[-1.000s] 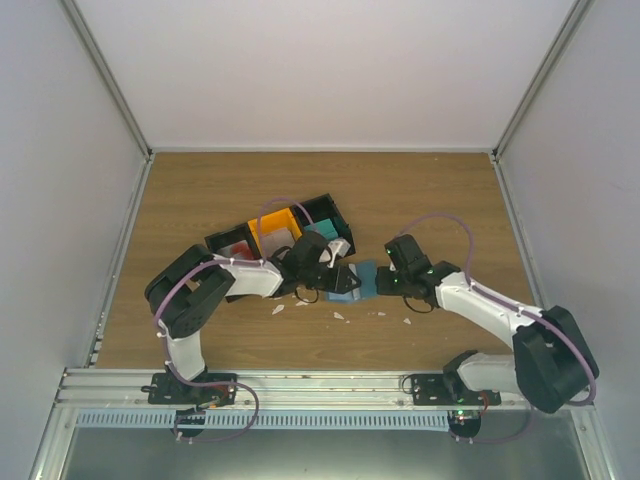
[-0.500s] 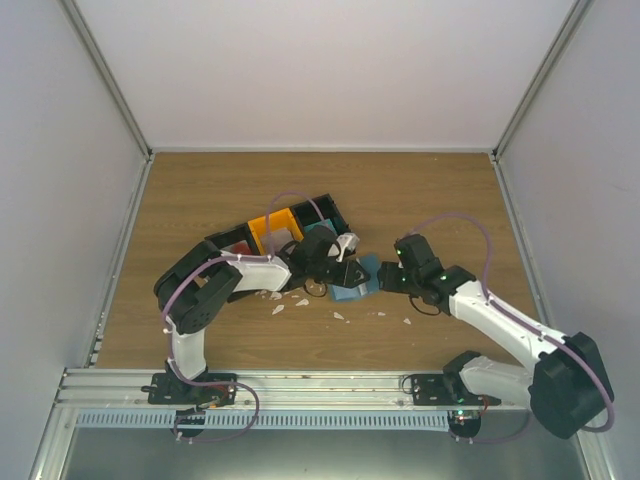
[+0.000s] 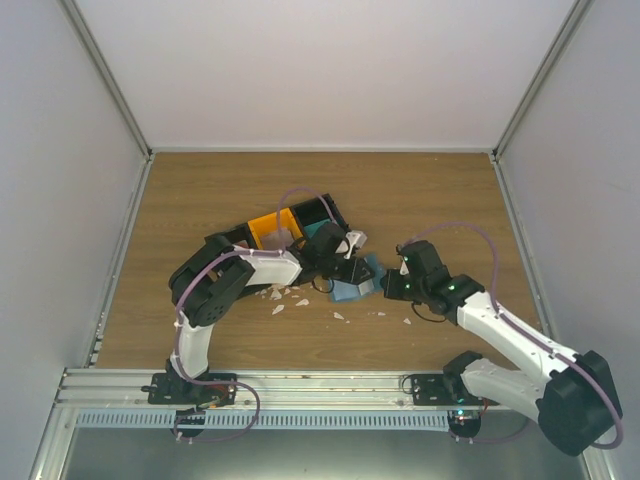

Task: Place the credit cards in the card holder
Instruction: Open the card holder at the center of the board.

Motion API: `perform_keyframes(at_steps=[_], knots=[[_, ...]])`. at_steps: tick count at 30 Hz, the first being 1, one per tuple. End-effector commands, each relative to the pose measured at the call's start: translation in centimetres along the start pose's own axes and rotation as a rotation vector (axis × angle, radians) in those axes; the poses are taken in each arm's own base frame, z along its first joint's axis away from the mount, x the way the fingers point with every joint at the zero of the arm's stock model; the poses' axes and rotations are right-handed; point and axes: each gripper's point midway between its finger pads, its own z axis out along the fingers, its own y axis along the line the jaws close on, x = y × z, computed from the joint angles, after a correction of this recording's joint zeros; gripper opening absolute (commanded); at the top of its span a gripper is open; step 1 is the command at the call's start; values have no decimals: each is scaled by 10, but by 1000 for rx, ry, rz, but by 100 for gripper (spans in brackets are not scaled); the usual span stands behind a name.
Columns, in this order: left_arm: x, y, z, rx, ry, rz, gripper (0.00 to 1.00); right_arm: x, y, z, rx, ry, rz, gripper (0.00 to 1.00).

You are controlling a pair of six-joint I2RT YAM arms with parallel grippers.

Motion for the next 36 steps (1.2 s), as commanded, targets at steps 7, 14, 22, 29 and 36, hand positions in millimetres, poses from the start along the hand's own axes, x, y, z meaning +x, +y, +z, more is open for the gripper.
perform_keyframes(at_steps=[7,14,22,29,36], knots=[[-5,5,13,-52,1,24,23,18,20,32,-181,53,8,6],[-13,0,2,-75,-16,26,20,10,21,59,-174,40,20,5],[-32,-14,-37,-131,-108,22,17,-3,10,66,-98,-13,38,8],[-24,1,-60,-226,-144,5,17,-12,-1,79,26,9,-29,22],[-11,21,-82,-340,-156,-22,17,-12,10,86,96,61,-188,40]])
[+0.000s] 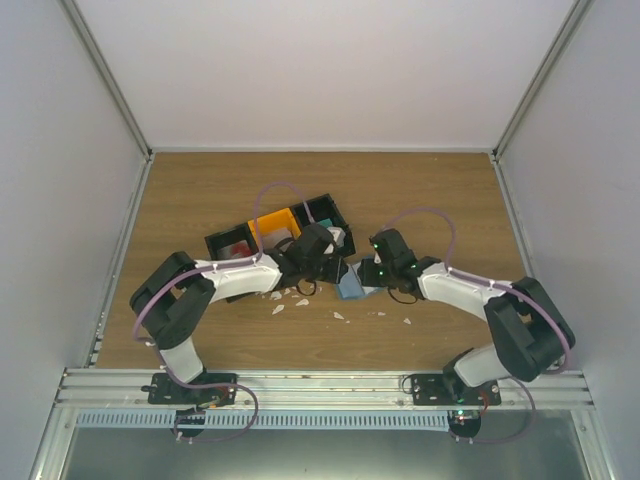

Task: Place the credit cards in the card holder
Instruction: Open the card holder at the center of the board.

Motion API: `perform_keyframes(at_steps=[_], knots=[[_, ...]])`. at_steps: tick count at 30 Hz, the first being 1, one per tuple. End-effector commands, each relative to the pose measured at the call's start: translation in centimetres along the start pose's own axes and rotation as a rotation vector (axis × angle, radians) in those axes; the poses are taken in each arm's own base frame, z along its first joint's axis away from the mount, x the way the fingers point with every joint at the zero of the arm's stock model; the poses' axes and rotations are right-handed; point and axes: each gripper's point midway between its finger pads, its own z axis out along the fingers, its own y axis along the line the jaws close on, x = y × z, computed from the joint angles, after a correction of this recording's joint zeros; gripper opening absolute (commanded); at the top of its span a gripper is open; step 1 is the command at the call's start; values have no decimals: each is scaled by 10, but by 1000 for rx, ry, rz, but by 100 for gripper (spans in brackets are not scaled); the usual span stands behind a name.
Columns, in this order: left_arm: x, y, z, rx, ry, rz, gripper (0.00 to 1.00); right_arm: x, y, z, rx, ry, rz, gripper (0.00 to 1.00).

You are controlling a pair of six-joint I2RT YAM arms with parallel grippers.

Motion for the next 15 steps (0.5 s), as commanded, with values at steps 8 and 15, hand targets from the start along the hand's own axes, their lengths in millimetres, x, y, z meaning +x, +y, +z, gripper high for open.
perform_keyframes(at_steps=[8,15], knots=[[-29,38,-74,-200,-175,-37,20,29,-4,22,218,151,-238,62],[-41,62,-103,-232,-197,-56,26,51,-17,25,312,224,-249,72]])
